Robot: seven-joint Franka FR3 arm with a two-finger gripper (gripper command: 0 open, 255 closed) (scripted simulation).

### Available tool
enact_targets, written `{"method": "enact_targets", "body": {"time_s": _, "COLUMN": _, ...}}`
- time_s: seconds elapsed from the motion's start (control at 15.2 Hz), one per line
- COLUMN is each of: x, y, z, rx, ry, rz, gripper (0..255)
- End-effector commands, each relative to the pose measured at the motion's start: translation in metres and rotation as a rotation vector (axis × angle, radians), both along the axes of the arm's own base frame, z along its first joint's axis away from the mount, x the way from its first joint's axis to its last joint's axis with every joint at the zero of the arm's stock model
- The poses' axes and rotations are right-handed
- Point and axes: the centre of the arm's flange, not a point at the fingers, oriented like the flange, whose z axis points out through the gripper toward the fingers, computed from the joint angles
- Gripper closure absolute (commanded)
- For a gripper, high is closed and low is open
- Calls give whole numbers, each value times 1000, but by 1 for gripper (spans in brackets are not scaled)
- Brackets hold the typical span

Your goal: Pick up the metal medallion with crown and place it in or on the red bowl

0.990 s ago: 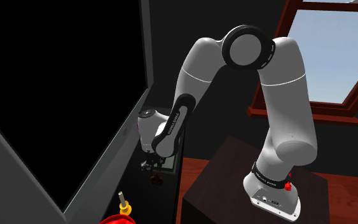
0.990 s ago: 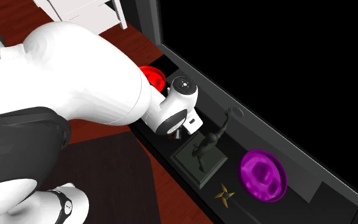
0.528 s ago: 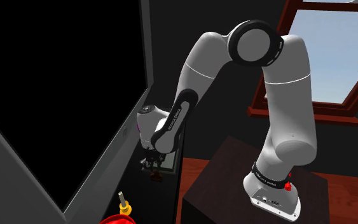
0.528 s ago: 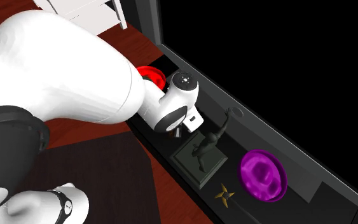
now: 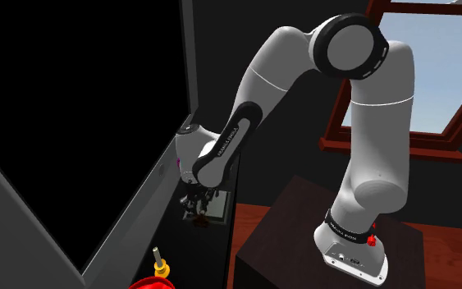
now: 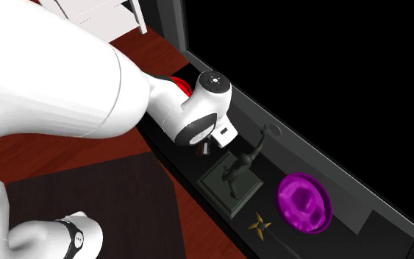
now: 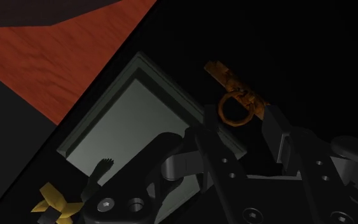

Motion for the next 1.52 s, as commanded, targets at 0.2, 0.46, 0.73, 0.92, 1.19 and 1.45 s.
{"method": "enact_targets", "body": {"time_s": 0.2, "x": 0, "y": 0, "z": 28, "rx": 0, "ry": 0, "rz": 0, "gripper": 255}}
{"method": "enact_targets", "body": {"time_s": 0.46, "x": 0, "y": 0, "z": 49, "rx": 0, "ry": 0, "rz": 0, "gripper": 255}}
{"method": "enact_targets", "body": {"time_s": 0.73, "x": 0, "y": 0, "z": 70, "rx": 0, "ry": 0, "rz": 0, "gripper": 255}}
{"method": "enact_targets", "body": {"time_s": 0.92, "x": 0, "y": 0, "z": 86, "rx": 0, "ry": 0, "rz": 0, "gripper": 255}}
{"method": "enact_targets", "body": {"time_s": 1.19, "x": 0, "y": 0, "z": 107, "rx": 0, "ry": 0, "rz": 0, "gripper": 255}}
{"method": "enact_targets", "body": {"time_s": 1.45, "x": -12, "y": 38, "z": 115, "rx": 0, "ry": 0, "rz": 0, "gripper": 255}}
